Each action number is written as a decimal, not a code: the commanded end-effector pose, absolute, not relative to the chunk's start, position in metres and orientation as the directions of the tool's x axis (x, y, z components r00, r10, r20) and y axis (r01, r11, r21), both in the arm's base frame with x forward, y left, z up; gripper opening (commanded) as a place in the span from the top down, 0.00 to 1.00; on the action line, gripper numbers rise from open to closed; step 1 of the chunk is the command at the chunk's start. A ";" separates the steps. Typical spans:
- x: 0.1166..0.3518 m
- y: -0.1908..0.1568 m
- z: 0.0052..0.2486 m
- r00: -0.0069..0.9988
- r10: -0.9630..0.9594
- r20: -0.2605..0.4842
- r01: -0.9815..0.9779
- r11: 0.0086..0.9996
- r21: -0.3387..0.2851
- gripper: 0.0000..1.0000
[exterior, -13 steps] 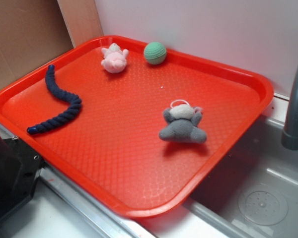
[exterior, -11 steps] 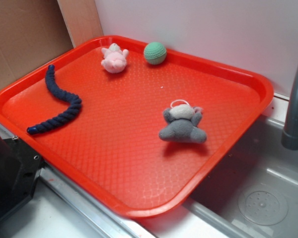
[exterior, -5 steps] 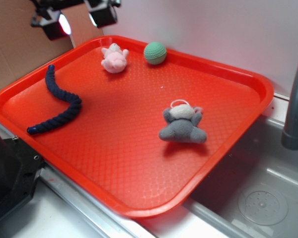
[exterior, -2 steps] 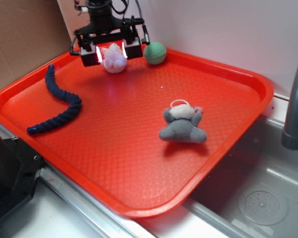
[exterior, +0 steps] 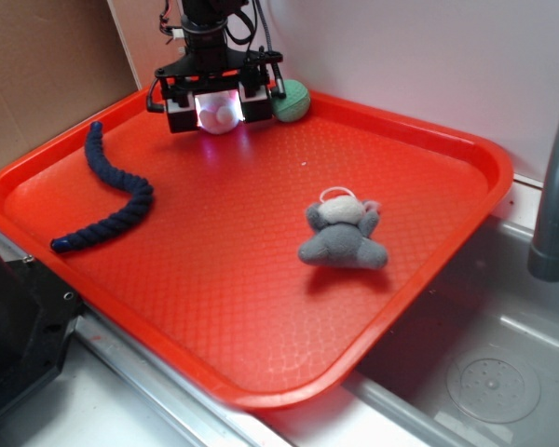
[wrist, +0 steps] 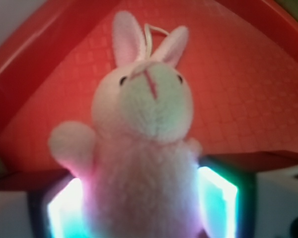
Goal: Grab the pink bunny.
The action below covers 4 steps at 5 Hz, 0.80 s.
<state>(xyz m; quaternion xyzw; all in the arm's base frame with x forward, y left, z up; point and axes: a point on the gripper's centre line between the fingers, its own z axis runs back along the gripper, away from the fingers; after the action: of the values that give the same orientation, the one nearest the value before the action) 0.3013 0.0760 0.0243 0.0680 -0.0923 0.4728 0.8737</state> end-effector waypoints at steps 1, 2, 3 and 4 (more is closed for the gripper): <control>0.298 0.082 0.042 0.615 0.763 0.199 -0.780 0.625 0.015 1.00; 0.294 0.077 0.062 0.710 0.687 0.156 -0.698 0.716 0.021 1.00; 0.285 0.068 0.084 0.824 0.562 0.073 -0.563 0.826 -0.008 1.00; 0.264 0.050 0.112 0.914 0.405 0.008 -0.404 0.912 -0.072 1.00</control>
<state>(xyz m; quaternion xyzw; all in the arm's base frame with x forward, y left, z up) 0.2593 0.0333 0.0957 -0.0380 0.0236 0.2067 0.9774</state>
